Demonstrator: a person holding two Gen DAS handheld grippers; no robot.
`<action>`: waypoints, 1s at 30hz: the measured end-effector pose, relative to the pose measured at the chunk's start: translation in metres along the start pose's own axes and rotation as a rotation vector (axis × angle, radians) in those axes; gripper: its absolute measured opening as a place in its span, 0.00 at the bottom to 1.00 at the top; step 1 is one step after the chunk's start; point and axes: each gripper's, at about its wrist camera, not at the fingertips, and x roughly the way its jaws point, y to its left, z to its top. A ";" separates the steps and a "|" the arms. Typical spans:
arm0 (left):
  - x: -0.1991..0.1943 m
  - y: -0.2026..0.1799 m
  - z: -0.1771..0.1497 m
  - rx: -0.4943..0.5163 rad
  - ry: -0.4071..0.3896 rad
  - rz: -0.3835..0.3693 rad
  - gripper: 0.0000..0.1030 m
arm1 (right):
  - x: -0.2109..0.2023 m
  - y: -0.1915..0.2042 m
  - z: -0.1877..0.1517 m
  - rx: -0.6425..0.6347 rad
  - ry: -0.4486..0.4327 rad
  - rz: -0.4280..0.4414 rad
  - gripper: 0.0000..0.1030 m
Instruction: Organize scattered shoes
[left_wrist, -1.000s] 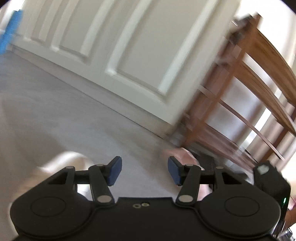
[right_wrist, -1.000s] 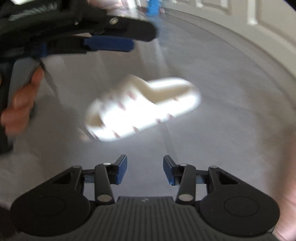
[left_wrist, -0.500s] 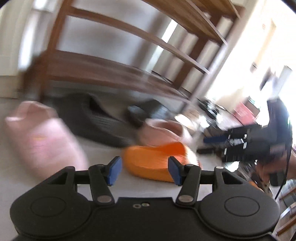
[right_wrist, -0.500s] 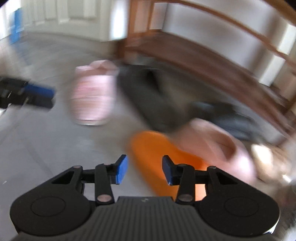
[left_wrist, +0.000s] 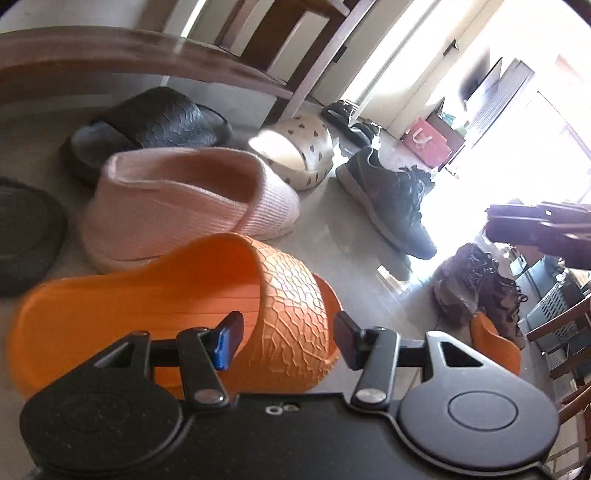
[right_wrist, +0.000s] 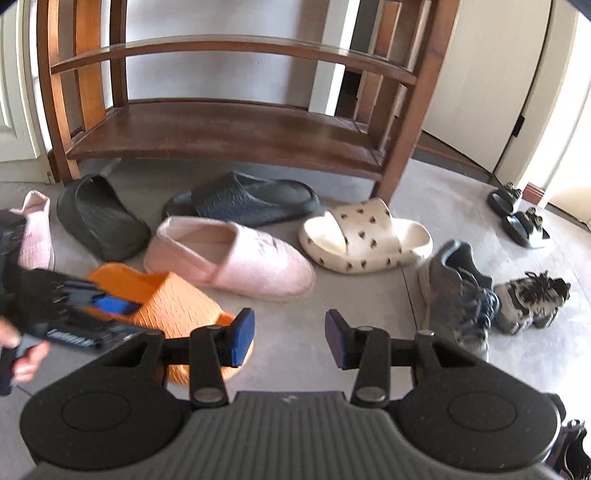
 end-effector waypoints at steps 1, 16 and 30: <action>0.002 0.000 0.000 0.007 0.010 -0.022 0.28 | -0.001 -0.004 -0.004 0.006 0.005 -0.004 0.45; -0.030 -0.096 -0.090 0.454 0.236 -0.448 0.08 | 0.005 -0.010 -0.008 0.052 -0.012 -0.018 0.45; -0.013 -0.129 -0.112 0.636 0.369 -0.480 0.28 | 0.005 -0.018 -0.030 0.044 0.026 -0.023 0.45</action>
